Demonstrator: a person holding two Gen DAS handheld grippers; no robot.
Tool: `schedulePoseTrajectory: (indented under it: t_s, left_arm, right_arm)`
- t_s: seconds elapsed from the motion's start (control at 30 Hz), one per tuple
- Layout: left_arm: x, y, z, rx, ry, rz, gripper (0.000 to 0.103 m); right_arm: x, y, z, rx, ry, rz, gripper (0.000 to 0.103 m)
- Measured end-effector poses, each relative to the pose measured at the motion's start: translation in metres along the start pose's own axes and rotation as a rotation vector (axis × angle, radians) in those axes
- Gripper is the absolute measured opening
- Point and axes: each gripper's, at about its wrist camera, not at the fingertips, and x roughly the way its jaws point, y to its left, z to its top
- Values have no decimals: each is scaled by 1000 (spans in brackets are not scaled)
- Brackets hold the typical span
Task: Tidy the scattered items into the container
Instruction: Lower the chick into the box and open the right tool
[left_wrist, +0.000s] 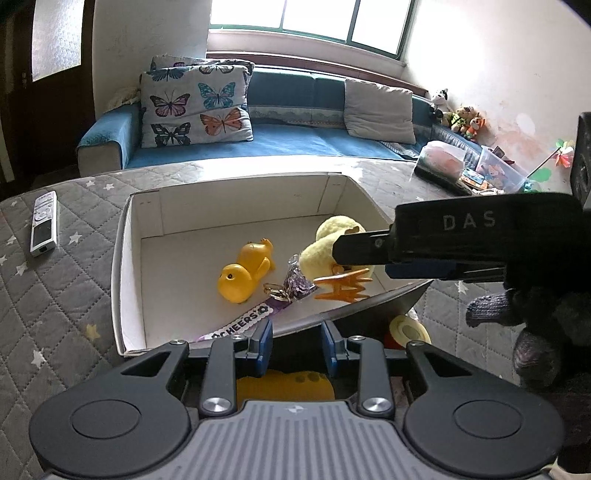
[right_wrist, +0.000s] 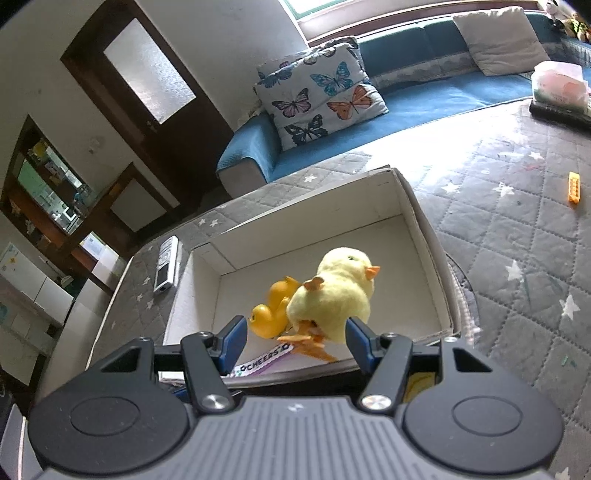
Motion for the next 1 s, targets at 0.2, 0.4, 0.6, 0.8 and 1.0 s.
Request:
schedulePoseTrajectory:
  t_s: [0.2,0.4,0.6,0.8,1.0]
  left_arm:
    - [-12,-1,-11,5,-13,1,32]
    - [-23,3,-25,12,-18,3,32]
    - [-25,15,-46,13,2,2,32]
    - [-21,24,-58,23,14,0,32]
    - [-23,36,-55,11,-9,-12,32]
  right_arm:
    - [-12,5,-11,-15,-3,18,61]
    - [-18,8,-26,-20,14,33,61]
    - [-13,8,-42,-14,45,36,61]
    - [-1,8,-54,0,85,45,61]
    - [8,9,-57,2,110,54,61]
